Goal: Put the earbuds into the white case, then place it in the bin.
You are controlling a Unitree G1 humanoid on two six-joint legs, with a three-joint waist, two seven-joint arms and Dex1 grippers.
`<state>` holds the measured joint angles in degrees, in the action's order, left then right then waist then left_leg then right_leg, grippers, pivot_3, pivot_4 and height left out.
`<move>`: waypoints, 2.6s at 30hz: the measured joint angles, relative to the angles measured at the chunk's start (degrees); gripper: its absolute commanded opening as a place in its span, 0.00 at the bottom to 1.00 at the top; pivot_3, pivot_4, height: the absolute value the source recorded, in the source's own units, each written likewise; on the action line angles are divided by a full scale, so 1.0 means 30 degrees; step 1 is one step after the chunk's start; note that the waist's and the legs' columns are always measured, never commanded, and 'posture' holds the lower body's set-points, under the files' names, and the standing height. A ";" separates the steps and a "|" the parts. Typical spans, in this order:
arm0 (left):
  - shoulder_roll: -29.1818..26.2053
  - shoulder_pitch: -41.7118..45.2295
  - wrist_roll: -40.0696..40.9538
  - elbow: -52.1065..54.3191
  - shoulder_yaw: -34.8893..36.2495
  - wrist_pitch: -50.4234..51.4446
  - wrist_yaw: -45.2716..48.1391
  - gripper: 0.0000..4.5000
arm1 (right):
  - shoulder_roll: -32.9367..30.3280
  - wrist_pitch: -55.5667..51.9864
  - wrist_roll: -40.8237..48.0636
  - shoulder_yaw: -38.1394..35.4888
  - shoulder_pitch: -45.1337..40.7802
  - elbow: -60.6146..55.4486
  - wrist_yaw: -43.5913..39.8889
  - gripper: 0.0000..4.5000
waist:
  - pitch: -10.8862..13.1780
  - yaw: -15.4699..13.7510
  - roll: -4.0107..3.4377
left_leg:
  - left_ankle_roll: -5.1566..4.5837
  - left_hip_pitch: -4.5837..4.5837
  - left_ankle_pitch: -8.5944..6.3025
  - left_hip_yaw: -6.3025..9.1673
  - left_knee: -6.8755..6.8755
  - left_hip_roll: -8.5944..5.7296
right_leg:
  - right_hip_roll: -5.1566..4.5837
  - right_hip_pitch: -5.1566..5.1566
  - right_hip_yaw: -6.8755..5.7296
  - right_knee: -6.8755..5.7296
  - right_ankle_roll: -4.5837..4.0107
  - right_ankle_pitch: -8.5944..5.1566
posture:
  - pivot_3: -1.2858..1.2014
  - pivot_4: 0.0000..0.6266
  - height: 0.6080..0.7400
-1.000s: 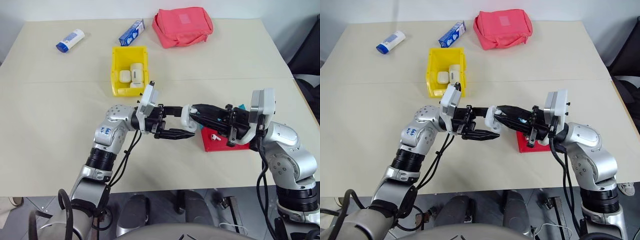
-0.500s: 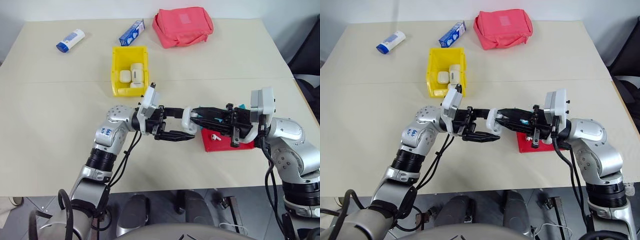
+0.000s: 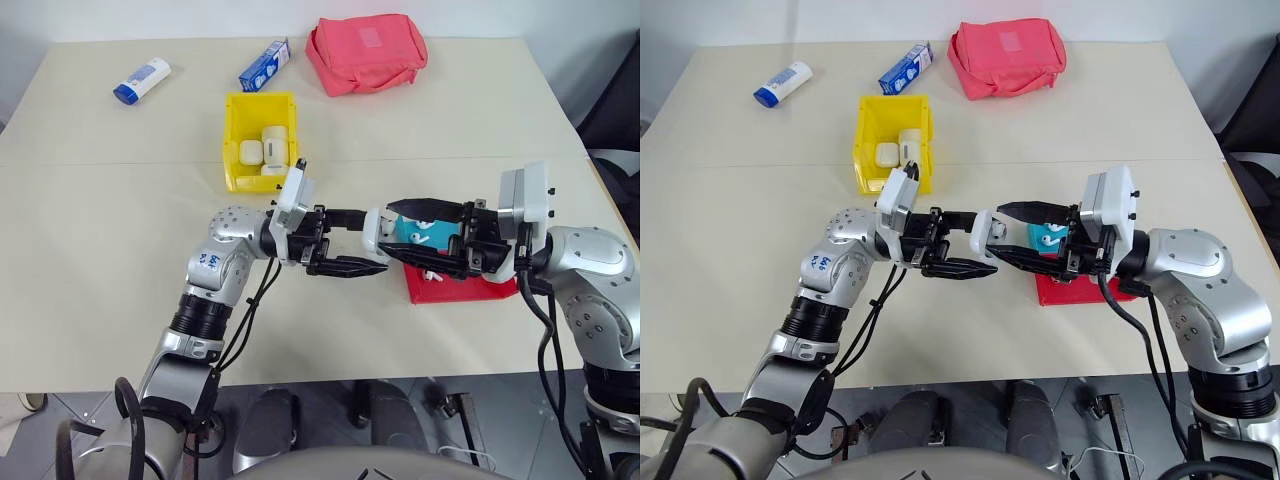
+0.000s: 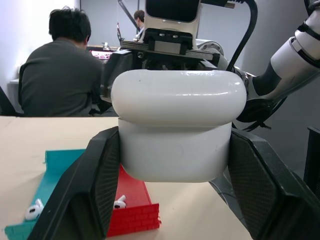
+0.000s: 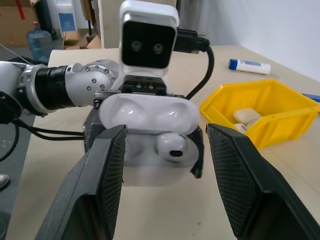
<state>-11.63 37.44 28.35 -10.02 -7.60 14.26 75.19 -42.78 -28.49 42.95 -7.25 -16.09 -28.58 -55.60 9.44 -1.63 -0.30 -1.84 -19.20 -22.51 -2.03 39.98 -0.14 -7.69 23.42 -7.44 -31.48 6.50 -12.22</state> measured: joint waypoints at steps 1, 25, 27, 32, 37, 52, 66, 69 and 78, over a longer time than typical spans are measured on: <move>0.0029 0.0038 -0.0001 -0.0051 0.0011 -0.0015 -0.0001 0.62 | -0.0204 -0.0170 0.0147 -0.0256 0.0280 -0.0230 0.0081 0.59 | 0.0000 -0.0006 0.0000 | 0.0000 -0.0001 0.0000 0.0000 0.0000 0.0000 | -0.0002 0.0000 -0.0001 0.0001 0.0000 0.0000 | 0.52 0.24 1.00; 0.0357 0.0819 0.0031 -0.2392 0.0713 -0.1530 0.0235 0.62 | 0.1270 -0.2676 0.1312 -1.5270 1.7318 -0.6720 0.2717 0.59 | -0.0020 -0.0783 -0.0026 | -0.0138 0.0005 -0.0130 -0.0022 -0.0008 0.0030 | 0.0024 -0.0025 0.0029 0.0151 -0.0004 0.0008 | 0.52 0.24 1.00; 0.0328 0.0820 0.0027 -0.2589 0.0742 -0.1584 0.0229 0.62 | 0.1437 -0.2663 0.1482 -1.5635 1.7969 -0.6996 0.2750 0.59 | -0.0022 -0.0734 -0.0030 | -0.0151 0.0004 -0.0150 -0.0025 -0.0008 0.0039 | 0.0038 -0.0015 0.0032 0.0149 -0.0004 0.0008 | 0.52 0.24 1.00; 0.0196 0.0819 -0.0018 -0.2895 0.0773 -0.1671 0.0200 0.62 | 0.1205 -0.2614 0.1533 -1.5605 1.7990 -0.7008 0.3032 0.59 | -0.0023 -0.0602 -0.0032 | -0.0148 0.0003 -0.0150 -0.0025 -0.0008 0.0036 | 0.0040 -0.0016 0.0027 0.0157 -0.0008 0.0006 | 0.52 0.24 1.00; 0.0007 0.0748 -0.0066 -0.2736 0.0987 -0.1758 -0.0082 0.62 | -0.3004 -0.3165 0.0963 -1.3173 1.4037 -0.5315 0.3497 0.59 | -0.0026 -0.0385 -0.0039 | -0.0180 0.0001 -0.0159 -0.0045 -0.0002 0.0026 | 0.0030 -0.0006 0.0052 0.0174 -0.0068 -0.0018 | 0.52 0.24 1.00; -0.1388 -0.1231 -0.0127 0.0039 0.1793 -0.1554 -0.1560 0.62 | -0.7976 -0.4807 -0.6073 0.4577 -0.4511 0.6113 0.0252 0.59 | -0.0014 -0.0173 -0.0056 | -0.0042 -0.0042 -0.0037 0.0000 -0.0024 0.0016 | 0.0003 0.0015 -0.0021 0.0168 -0.0043 0.0031 | 0.52 0.24 1.00; -0.1759 -0.3217 0.0168 0.2947 0.1709 -0.0712 -0.2764 0.62 | -0.2127 -0.1991 -1.3427 1.1667 -1.2815 1.6363 -0.3589 0.46 | -0.0014 0.0149 -0.0097 | 0.0022 -0.0034 0.0004 -0.0019 -0.0023 0.0016 | 0.0028 0.0008 -0.0036 0.0109 -0.0015 0.0051 | 0.52 0.24 1.00; -0.1785 -0.3271 0.0218 0.3219 0.1715 -0.0629 -0.2937 0.62 | -0.1158 -0.1289 -1.4373 1.1929 -1.3697 1.8006 -0.3959 0.46 | -0.0016 0.0191 -0.0103 | 0.0028 -0.0032 0.0005 -0.0020 -0.0027 0.0018 | 0.0035 0.0012 -0.0035 0.0104 -0.0017 0.0049 | 0.52 0.24 1.00; -0.2078 -0.3650 0.0237 0.3504 0.1723 -0.0534 -0.3202 0.62 | 0.0221 -0.0040 -1.5713 1.1916 -1.4514 2.0571 -0.4845 0.46 | -0.0017 0.0340 -0.0109 | 0.0042 -0.0026 0.0012 -0.0020 -0.0028 0.0019 | 0.0041 0.0011 -0.0036 0.0088 -0.0018 0.0048 | 0.52 0.24 1.00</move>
<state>-17.86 26.49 29.06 0.49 -2.43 12.66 65.59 -42.12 -28.61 -4.19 28.49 -59.64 33.14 -70.13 9.39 -0.61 -0.62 -1.71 -19.28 -22.48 -2.09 39.89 -0.08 -7.56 23.45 -7.55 -31.22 6.44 -12.08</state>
